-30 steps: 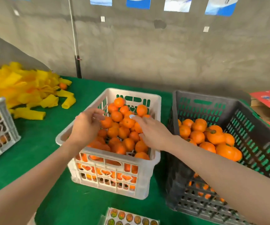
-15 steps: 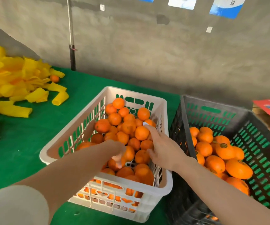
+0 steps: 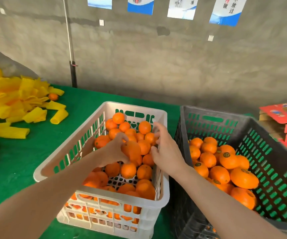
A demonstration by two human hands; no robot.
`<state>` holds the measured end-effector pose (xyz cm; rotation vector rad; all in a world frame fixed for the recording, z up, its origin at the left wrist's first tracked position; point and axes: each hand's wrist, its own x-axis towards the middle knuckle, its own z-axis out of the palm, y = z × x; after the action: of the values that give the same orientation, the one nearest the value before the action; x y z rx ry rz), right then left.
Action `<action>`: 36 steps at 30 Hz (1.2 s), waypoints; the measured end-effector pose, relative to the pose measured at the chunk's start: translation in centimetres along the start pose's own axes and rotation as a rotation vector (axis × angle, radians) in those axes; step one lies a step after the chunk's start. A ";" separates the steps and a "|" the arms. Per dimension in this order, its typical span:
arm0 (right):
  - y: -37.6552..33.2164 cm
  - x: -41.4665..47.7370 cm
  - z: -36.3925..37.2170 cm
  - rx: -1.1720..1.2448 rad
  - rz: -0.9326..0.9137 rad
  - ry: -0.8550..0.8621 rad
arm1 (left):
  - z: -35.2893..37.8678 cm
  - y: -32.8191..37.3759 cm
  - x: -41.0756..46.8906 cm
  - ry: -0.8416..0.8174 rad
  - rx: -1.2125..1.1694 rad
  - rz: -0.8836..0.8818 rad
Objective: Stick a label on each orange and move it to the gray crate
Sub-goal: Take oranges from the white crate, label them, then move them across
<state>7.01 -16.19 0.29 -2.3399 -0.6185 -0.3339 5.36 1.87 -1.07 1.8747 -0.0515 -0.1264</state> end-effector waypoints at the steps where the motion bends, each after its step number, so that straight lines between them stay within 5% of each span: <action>1: -0.1 0.0 -0.2 0.059 0.011 -0.016 | -0.2 0.2 -0.4 0.006 -0.009 0.001; 3: -0.4 -0.4 -0.7 0.193 0.025 -0.120 | -0.7 0.6 -1.2 0.014 0.016 0.030; 6: -1.6 -1.4 -1.6 0.330 -0.022 -0.253 | -0.4 1.3 -2.9 -0.001 -0.271 0.069; 9: -2.7 -2.2 -2.8 0.467 -0.058 -0.246 | 0.6 2.8 -5.1 -0.077 -0.628 0.123; 14: -4.2 -3.7 -5.2 0.518 -0.096 -0.174 | 2.2 4.7 -7.7 -0.361 -0.742 0.124; 17: -4.2 -4.4 -7.4 0.435 -0.103 -0.217 | 2.7 5.9 -8.5 -0.317 -0.653 -0.034; 21: -4.2 -6.1 -9.4 0.417 -0.102 -0.282 | 4.4 6.6 -9.3 -0.252 -0.719 -0.033; 27: -4.1 -9.9 -11.6 0.737 0.056 0.003 | 7.6 7.3 -10.1 -0.119 -1.161 -0.087; 36: -3.4 -12.6 -12.0 0.535 0.001 0.025 | 11.8 8.2 -10.9 -0.190 -1.058 -0.111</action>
<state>-6.36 -26.39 5.98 -1.8206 -0.6069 -0.1681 -6.53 -10.67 3.88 0.8045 -0.0051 -0.3339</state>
